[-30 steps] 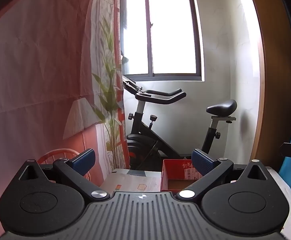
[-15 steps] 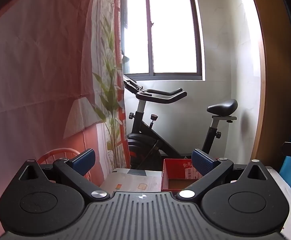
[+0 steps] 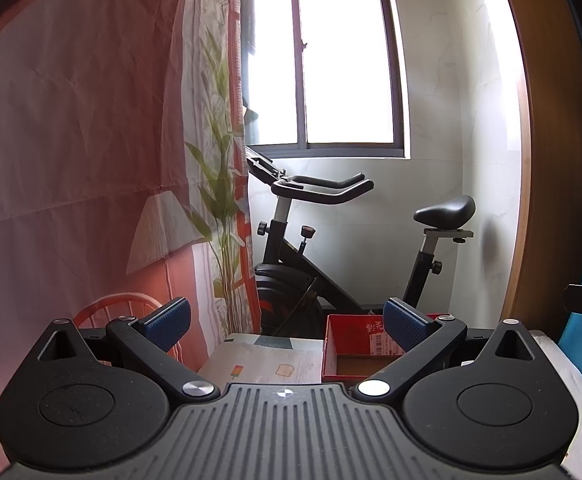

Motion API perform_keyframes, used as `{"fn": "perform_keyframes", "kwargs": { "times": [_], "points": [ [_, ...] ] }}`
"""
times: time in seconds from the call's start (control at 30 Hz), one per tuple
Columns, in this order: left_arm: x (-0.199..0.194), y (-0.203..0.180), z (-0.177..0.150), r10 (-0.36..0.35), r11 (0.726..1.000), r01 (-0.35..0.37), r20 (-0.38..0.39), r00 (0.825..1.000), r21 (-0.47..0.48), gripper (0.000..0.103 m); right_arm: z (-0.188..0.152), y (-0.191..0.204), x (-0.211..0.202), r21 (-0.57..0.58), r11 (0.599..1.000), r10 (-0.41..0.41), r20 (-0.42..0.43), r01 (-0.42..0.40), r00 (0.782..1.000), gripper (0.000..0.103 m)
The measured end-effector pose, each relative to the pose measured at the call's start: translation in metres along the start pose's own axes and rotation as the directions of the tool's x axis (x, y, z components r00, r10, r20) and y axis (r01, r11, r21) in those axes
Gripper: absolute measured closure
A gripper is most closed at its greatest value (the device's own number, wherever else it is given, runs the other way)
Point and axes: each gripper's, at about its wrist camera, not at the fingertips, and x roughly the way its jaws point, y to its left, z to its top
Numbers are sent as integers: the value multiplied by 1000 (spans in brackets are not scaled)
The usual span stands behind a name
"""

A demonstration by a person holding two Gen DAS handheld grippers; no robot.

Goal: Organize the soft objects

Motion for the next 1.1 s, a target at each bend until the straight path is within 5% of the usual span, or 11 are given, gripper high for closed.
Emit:
{"fn": "perform_keyframes", "kwargs": {
  "times": [1.1],
  "points": [
    [5, -1, -2, -3, 1000, 3, -15, 1000, 7, 0, 0, 0, 1, 3, 1000, 0, 0, 0, 1000, 0]
  ]
}}
